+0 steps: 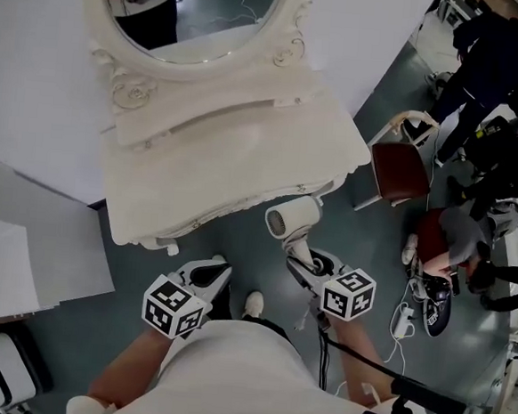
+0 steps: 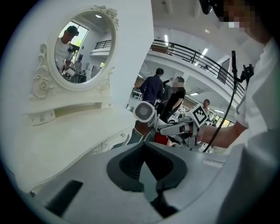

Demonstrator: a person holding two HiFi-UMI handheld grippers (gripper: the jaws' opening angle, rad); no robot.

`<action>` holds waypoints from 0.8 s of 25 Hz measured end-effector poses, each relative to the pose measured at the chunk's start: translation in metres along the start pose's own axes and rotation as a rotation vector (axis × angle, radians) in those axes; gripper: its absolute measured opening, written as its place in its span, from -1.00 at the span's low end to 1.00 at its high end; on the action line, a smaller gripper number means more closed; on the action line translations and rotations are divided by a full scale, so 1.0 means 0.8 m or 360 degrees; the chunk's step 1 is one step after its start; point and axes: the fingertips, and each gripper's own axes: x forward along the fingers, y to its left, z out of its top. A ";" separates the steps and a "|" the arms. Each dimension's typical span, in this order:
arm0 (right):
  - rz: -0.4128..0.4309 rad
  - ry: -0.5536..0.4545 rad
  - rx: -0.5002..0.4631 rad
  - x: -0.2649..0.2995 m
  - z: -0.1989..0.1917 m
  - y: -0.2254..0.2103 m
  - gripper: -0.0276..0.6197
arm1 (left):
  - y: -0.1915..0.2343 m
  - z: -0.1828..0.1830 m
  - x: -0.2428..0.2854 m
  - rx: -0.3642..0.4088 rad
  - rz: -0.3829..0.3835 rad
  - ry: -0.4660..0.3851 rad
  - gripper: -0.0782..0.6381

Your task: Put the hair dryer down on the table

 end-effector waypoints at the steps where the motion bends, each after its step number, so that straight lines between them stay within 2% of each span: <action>1: -0.0013 0.0004 0.0006 0.011 0.011 -0.007 -0.34 | 0.014 0.008 0.003 -0.0010 -0.0009 -0.0001 -0.77; 7: -0.0109 0.0027 0.0020 0.077 0.083 -0.040 -0.34 | 0.092 0.070 0.021 0.0019 -0.0118 0.0011 -0.77; 11: -0.0175 0.0044 0.0003 0.124 0.128 -0.062 -0.34 | 0.136 0.114 0.021 0.0087 -0.0189 0.0006 -0.78; 15: -0.0206 0.0094 -0.0019 0.176 0.153 -0.090 -0.34 | 0.190 0.132 0.030 0.0080 -0.0179 0.0018 -0.77; 20: -0.0173 0.0217 -0.0047 0.230 0.169 -0.141 -0.34 | 0.223 0.155 0.052 0.0015 -0.0116 0.0004 -0.77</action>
